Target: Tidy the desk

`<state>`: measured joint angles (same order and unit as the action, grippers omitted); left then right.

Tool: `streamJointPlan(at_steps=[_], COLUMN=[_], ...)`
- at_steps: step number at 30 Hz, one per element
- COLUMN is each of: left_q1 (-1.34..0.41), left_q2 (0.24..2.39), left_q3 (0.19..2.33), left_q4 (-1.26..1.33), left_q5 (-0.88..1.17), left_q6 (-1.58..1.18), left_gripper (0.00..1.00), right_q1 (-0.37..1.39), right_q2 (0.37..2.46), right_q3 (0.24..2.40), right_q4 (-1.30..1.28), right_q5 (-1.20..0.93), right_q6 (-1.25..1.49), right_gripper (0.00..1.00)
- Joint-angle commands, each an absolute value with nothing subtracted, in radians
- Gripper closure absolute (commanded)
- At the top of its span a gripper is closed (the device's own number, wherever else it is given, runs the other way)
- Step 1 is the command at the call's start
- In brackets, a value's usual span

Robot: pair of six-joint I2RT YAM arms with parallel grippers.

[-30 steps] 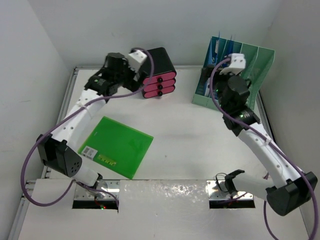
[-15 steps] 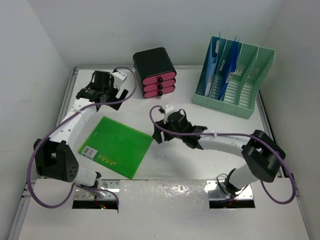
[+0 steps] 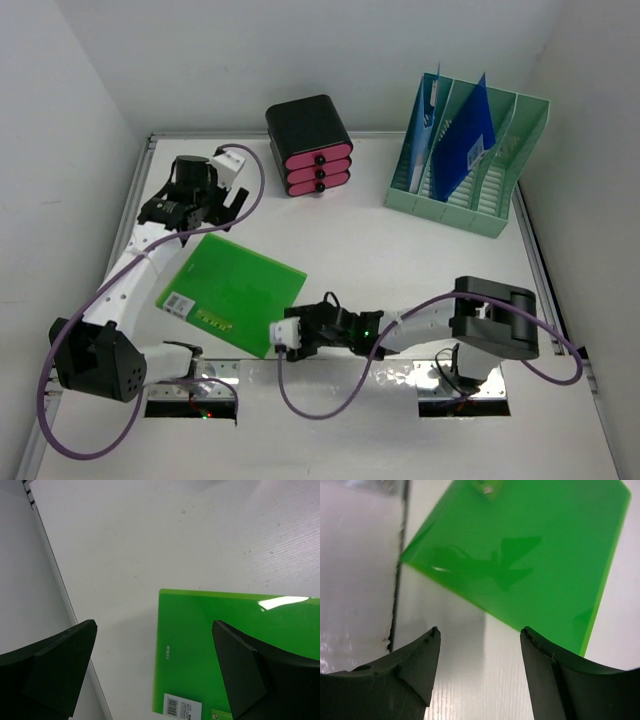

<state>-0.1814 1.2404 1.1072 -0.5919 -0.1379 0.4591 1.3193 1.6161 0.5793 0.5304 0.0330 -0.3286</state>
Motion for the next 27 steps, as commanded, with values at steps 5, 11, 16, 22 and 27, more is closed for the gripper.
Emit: streamJointPlan(at_steps=[5, 11, 16, 22, 27], left_q1=[-0.178, -0.178, -0.178, -0.178, -0.178], left_q2=[1.209, 1.219, 1.229, 1.235, 1.241], left_q3=[1.098, 1.106, 1.095, 1.091, 1.083], left_q4=[-0.558, -0.555, -0.545, -0.541, -0.535], left_q5=[-0.129, -0.118, -0.115, -0.091, -0.091], left_q6=[0.442, 0.446, 0.451, 0.448, 0.451], left_gripper=[0.00, 0.00, 0.00, 0.00, 0.00], right_q1=[1.416, 1.494, 1.523, 1.554, 1.571], right_q2=[1.759, 1.877, 1.945, 2.040, 2.123], right_q3=[0.560, 0.568, 0.595, 0.620, 0.667], right_q4=[0.804, 1.015, 1.043, 1.170, 1.218], right_q5=[0.087, 0.202, 0.241, 0.342, 0.433], right_q6=[-0.713, -0.840, -0.868, -0.955, -1.063], right_gripper=[0.46, 0.54, 0.60, 0.67, 0.70])
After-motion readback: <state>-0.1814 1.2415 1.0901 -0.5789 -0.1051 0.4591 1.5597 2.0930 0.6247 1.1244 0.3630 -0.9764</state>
